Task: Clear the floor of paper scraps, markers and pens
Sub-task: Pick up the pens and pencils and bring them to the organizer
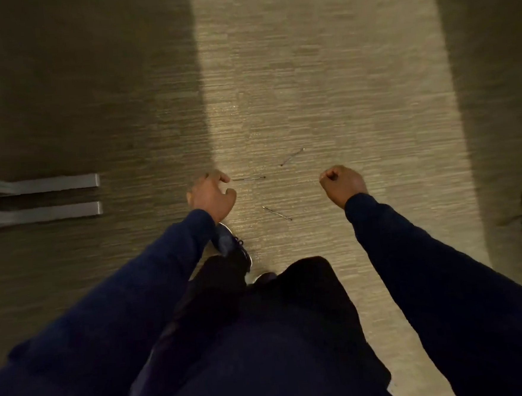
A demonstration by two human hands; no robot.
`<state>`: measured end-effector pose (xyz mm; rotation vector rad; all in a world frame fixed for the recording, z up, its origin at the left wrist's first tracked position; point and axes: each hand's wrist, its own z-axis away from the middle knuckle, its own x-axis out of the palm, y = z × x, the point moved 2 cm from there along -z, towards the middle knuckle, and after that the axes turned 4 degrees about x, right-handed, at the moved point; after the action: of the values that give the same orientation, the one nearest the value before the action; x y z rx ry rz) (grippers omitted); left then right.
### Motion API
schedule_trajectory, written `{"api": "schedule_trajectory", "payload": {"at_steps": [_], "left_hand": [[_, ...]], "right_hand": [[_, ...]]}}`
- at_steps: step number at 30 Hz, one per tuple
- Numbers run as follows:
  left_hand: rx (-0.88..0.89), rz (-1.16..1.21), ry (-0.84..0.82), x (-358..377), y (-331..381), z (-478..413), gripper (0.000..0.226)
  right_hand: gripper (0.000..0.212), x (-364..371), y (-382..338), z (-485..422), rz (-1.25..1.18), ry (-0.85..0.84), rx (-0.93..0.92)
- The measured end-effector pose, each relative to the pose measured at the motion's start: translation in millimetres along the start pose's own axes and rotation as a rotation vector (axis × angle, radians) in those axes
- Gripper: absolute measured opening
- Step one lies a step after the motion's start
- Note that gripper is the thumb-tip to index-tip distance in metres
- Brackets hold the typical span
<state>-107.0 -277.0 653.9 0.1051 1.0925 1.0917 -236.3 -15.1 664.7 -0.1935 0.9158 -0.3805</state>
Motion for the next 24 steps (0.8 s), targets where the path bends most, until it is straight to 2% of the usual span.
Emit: {"api": "schedule_trajectory", "payload": {"at_steps": [7, 12, 15, 19, 24], "left_hand": [[-0.055, -0.152, -0.176, 72, -6, -39, 0.021], [-0.173, -0.103, -0.217, 141, -8, -76, 0.011], [-0.249, -0.077, -0.228, 198, -12, -105, 0.018], [-0.35, -0.004, -0.217, 294, -19, -144, 0.016], [-0.35, 0.087, -0.273, 423, -25, -184, 0.013]], "right_hand": [[0.02, 3, 51, -74, 0.008, -0.047, 0.067], [0.012, 32, 90, -154, 0.049, -0.192, 0.068], [0.019, 57, 108, -212, 0.103, -0.297, 0.013], [0.02, 100, 133, -300, 0.157, -0.394, -0.059], [0.029, 159, 161, -405, 0.203, -0.409, -0.095]]}}
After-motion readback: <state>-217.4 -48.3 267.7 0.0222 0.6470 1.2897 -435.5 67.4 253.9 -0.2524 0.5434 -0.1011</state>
